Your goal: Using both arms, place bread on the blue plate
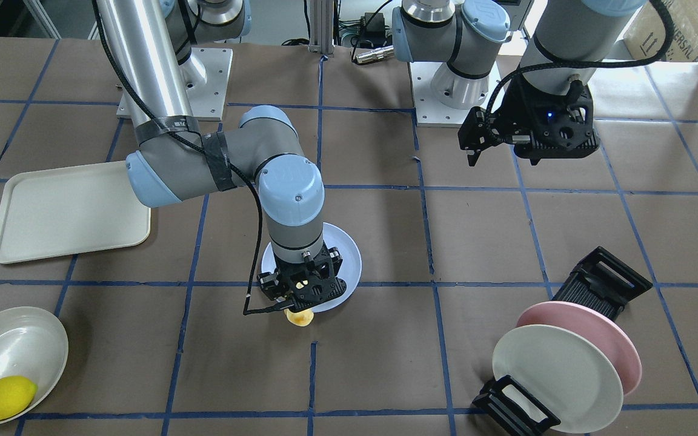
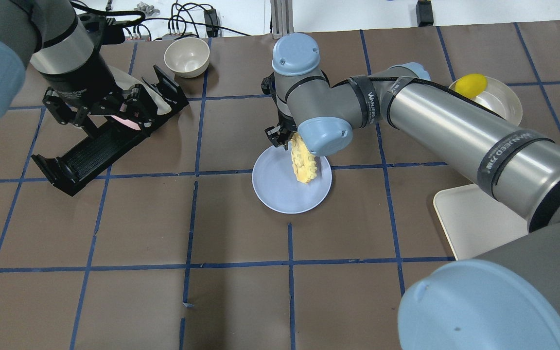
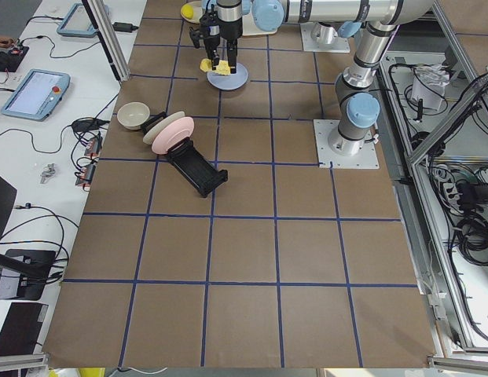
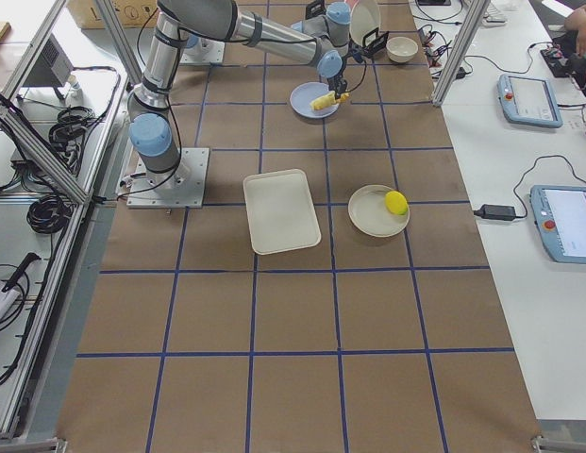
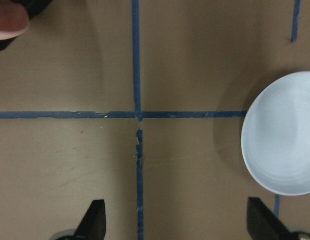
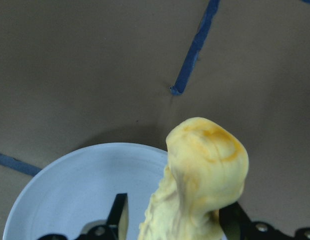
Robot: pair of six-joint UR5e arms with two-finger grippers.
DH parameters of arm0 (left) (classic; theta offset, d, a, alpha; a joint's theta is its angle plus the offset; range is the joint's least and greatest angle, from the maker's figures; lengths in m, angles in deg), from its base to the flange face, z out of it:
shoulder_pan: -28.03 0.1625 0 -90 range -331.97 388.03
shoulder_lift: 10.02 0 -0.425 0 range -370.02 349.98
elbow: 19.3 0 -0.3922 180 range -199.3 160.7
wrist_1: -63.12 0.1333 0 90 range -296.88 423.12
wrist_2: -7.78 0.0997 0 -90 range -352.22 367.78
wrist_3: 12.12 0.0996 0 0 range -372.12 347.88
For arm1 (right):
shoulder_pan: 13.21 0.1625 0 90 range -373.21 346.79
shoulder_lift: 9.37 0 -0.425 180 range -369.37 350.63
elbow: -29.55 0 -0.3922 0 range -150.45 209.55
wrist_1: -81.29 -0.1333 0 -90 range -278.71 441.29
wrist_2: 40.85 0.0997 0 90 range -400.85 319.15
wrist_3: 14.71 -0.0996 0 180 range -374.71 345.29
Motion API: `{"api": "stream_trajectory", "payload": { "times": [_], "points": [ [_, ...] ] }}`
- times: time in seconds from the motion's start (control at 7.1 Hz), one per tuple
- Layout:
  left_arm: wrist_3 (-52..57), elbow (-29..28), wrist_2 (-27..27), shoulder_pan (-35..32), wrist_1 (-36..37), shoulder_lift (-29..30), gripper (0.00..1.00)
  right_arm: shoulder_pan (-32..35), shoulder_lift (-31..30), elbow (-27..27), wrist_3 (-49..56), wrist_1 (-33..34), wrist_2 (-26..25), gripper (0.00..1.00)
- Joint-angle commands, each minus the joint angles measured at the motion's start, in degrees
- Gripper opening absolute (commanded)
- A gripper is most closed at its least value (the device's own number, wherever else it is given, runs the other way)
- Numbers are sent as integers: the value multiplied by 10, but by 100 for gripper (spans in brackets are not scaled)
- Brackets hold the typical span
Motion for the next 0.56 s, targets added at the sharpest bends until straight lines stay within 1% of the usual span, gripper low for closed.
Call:
{"api": "stream_trajectory", "payload": {
  "times": [0.0,0.14,0.28,0.42],
  "points": [
    [0,-11,-2,-1,-5,2,100,-12,-43,-8,16,-3,0,100],
    [-1,-19,-11,-2,-15,-9,100,-13,-64,-9,18,-21,-2,100],
    [-3,-39,-12,-1,-49,-8,100,-19,-91,-9,20,-53,-7,100],
    [-2,-31,-18,3,-50,-7,100,-39,-125,-14,60,-83,-16,100]
  ]
}}
